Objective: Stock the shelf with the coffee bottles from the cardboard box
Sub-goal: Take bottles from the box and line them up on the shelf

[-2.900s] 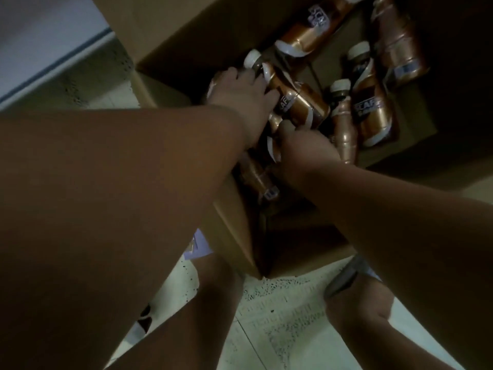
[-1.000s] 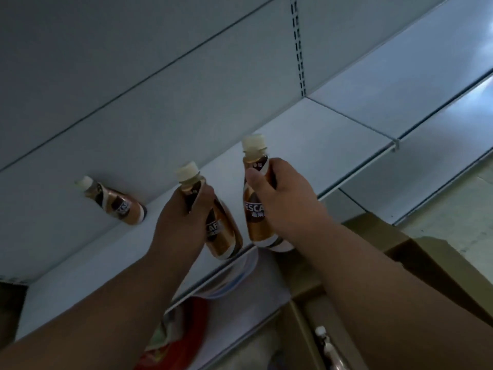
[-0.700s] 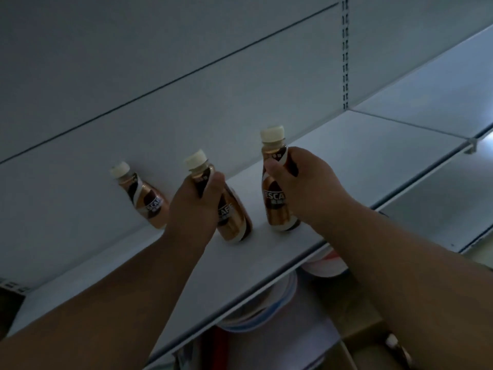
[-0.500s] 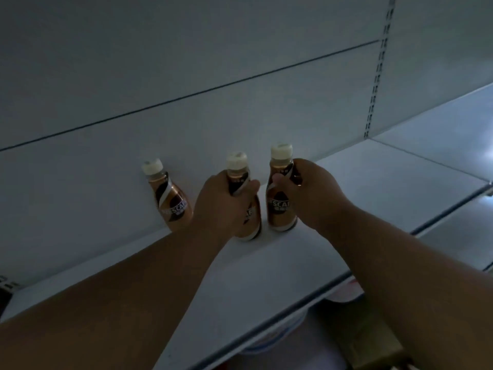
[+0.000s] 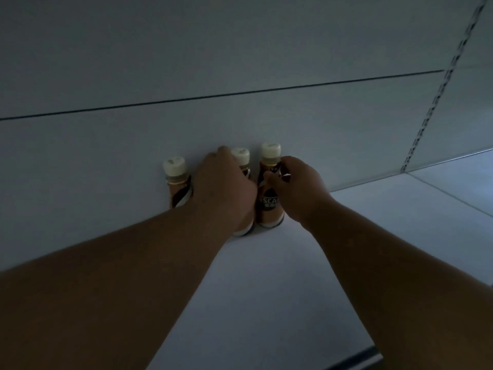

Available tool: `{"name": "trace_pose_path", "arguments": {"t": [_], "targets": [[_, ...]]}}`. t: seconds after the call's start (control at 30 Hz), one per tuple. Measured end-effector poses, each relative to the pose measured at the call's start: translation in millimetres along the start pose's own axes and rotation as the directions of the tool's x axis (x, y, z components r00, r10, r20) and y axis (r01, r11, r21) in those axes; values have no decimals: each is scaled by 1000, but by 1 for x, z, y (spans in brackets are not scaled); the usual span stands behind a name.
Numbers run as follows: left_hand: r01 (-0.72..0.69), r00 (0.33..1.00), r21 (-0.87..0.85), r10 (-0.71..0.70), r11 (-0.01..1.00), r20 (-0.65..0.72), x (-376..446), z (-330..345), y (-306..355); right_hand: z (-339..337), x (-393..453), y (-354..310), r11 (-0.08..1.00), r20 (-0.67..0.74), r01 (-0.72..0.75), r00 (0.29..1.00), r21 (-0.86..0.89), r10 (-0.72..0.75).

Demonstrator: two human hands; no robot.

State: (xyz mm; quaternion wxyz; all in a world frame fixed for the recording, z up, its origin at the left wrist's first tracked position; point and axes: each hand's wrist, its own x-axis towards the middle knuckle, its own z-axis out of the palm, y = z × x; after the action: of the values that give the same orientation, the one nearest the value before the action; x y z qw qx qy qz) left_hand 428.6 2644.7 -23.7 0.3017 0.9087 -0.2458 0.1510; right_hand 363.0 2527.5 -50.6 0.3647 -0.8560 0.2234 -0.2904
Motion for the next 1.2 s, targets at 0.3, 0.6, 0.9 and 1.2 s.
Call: {"name": "trace_pose_path", "arguments": {"t": [0.3, 0.6, 0.9, 1.2], "targets": [[-164, 985, 193, 149, 967, 91, 10, -23, 5, 21, 6, -9, 999, -90, -42, 995, 12, 43], [-276, 961, 466, 248, 841, 121, 2, -41, 5, 3, -11, -22, 993, -13, -111, 994, -43, 111], [-529, 840, -15, 527, 848, 132, -92, -44, 38, -103, -125, -8, 917, -97, -76, 994, -392, 41], [-499, 644, -438, 658, 748, 390, -235, 17, 89, -193, -269, 34, 837, -177, -251, 966, -486, 187]]}}
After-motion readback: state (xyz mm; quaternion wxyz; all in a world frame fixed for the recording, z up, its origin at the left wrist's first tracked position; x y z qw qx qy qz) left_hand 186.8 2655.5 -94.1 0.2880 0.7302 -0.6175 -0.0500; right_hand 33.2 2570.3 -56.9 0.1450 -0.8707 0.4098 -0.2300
